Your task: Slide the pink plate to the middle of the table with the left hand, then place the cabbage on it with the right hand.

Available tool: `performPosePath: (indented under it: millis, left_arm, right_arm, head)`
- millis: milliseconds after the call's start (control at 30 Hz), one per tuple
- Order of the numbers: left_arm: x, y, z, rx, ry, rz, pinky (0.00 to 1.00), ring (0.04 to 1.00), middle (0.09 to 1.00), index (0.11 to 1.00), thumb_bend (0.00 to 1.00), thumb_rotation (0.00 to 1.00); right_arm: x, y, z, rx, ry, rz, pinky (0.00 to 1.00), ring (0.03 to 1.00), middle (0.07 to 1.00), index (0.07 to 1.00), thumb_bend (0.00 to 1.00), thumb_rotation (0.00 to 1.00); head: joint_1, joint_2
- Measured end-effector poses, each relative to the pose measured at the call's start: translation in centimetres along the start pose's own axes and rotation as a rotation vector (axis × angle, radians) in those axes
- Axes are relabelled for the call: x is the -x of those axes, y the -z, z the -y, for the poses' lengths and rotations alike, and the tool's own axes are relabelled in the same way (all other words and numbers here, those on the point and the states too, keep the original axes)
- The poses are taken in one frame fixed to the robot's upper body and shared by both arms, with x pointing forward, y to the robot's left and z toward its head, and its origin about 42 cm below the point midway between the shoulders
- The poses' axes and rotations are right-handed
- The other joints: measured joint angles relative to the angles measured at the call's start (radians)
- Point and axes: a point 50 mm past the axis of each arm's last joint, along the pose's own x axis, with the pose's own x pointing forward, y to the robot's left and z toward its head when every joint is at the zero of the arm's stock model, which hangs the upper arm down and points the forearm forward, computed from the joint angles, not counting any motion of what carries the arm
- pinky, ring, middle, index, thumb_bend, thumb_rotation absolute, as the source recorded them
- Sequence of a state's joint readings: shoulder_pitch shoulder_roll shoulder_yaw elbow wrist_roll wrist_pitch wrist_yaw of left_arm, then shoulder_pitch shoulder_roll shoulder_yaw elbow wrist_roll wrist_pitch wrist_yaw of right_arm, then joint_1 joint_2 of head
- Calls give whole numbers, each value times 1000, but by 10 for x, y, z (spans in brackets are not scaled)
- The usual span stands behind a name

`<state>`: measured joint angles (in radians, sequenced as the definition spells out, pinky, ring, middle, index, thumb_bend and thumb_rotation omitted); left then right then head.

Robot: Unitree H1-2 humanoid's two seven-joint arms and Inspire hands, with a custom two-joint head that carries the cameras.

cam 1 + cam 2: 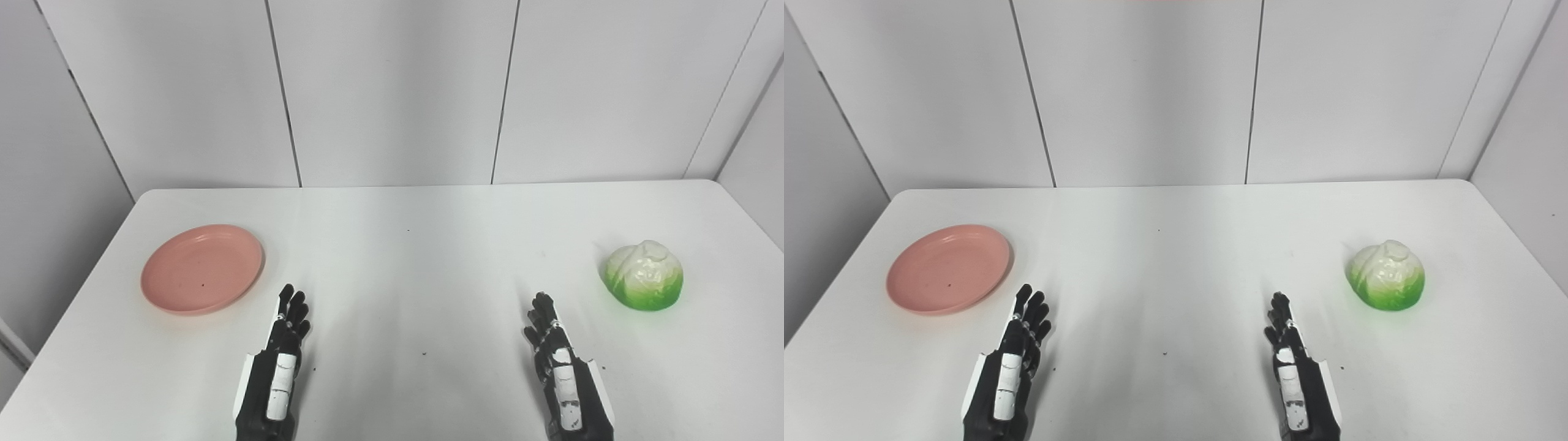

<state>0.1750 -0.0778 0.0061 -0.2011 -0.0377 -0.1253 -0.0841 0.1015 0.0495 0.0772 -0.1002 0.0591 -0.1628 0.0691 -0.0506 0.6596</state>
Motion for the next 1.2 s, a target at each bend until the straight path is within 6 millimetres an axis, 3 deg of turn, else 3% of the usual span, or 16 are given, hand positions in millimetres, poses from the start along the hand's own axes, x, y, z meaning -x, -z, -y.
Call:
performPosePath:
  millis: [333,500,700,1200]
  left_arm:
    - [0,0,0,0,1,0,1000,1000,1000,1000,906,934]
    - [0,3,1,3,1,1,1000,1000,1000,1000,916,922]
    - [3,17,1,5,1,-17,1000,1000,1000,1000,938,914]
    - [5,20,1,2,0,16,1000,1000,1000,1000,918,918]
  right_arm:
    - [0,0,0,-2,0,0,1000,1000,1000,975,896,1000]
    - [0,2,0,1,-1,-5,1000,1000,1000,979,907,1000]
    - [2,7,2,3,-3,24,1000,1000,999,970,916,1000]
    - [3,10,2,2,-16,55,1000,1000,997,970,902,1000]
  head:
    - [6,-12]
    - [23,-107]
    - [28,-158]
    - [20,-170]
